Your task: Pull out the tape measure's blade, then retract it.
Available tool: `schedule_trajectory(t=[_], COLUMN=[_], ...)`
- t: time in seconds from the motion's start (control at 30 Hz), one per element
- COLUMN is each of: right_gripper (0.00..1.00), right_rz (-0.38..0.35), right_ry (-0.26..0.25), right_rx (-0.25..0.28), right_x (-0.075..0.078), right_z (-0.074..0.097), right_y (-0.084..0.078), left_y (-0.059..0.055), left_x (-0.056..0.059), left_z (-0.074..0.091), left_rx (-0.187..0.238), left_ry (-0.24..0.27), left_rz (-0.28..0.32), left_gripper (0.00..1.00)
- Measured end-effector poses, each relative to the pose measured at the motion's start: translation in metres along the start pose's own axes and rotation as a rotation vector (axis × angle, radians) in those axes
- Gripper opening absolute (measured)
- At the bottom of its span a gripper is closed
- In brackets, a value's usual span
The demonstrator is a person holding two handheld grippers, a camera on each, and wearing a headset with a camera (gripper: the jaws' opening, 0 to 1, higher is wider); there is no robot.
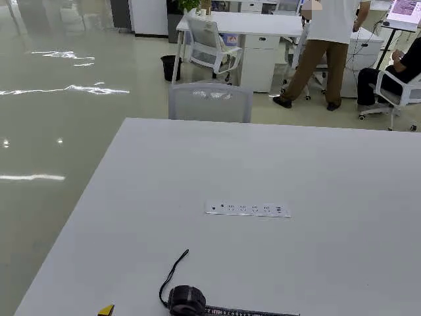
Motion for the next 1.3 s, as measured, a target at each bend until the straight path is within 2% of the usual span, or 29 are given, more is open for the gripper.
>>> schedule_trajectory(t=[0.1, 0.2, 0.27, 0.33, 0.37, 0.4, 0.5, 0.67, 0.87, 0.97, 1.07, 1.17, 1.3], right_gripper=[1.00, 0.99, 0.99, 0.98, 0.98, 0.98, 0.97, 0.93, 0.91, 0.90, 0.88, 0.87, 0.84], right_rz=[0.024, 0.050, 0.083, 0.124, 0.150, 0.189, 0.248, 0.296, 0.321, 0.331, 0.343, 0.347, 0.371], right_ry=[0.007, 0.022, 0.037, 0.068, 0.082, 0.091, 0.121, 0.156, 0.171, 0.182, 0.191, 0.209, 0.224], right_rx=[-0.005, -0.021, -0.035, -0.059, -0.075, -0.100, -0.130, -0.158, -0.166, -0.181, -0.192, -0.199, -0.220], right_x=[0.008, 0.011, 0.005, 0.005, -0.001, -0.003, -0.002, -0.003, 0.005, 0.010, 0.014, 0.014, 0.016], right_z=[-0.003, -0.007, -0.008, -0.013, -0.012, -0.014, -0.021, -0.030, -0.037, -0.041, -0.045, -0.048, -0.052], right_y=[0.005, 0.009, 0.018, 0.018, 0.023, 0.025, 0.026, 0.037, 0.049, 0.049, 0.049, 0.050, 0.049], left_y=[0.001, 0.005, 0.005, 0.002, 0.002, 0.000, 0.001, 0.012, 0.020, 0.022, 0.024, 0.027, 0.027], left_x=[0.003, 0.011, 0.010, 0.010, 0.010, 0.008, 0.010, 0.020, 0.022, 0.023, 0.022, 0.032, 0.035], left_z=[-0.004, -0.007, -0.008, -0.012, -0.014, -0.017, -0.019, -0.024, -0.032, -0.035, -0.039, -0.045, -0.049], left_rx=[0.003, 0.007, 0.017, 0.016, 0.015, 0.014, 0.017, 0.020, 0.027, 0.028, 0.042, 0.044, 0.045], left_ry=[-0.001, 0.006, 0.023, 0.012, 0.010, 0.018, 0.028, 0.038, 0.057, 0.094, 0.124, 0.118, 0.113], left_rz=[-0.012, -0.015, -0.031, 0.013, 0.032, 0.028, 0.018, -0.017, 0.012, 0.011, 0.050, 0.051, 0.038], left_gripper=[0.99, 0.99, 0.99, 0.99, 0.99, 0.99, 0.99, 0.99, 0.99, 0.99, 0.99, 0.99, 0.99])
Point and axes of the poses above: the centre of the closed fingertips' face, and the gripper's own axes: z roughly backward along the fingers, x roughly to its right, y roughly out of its top, the point moved 4 cm from there along z, roughly backward along the fingers, and after that the axes turned 4 degrees about y, right-handed, at the moved point
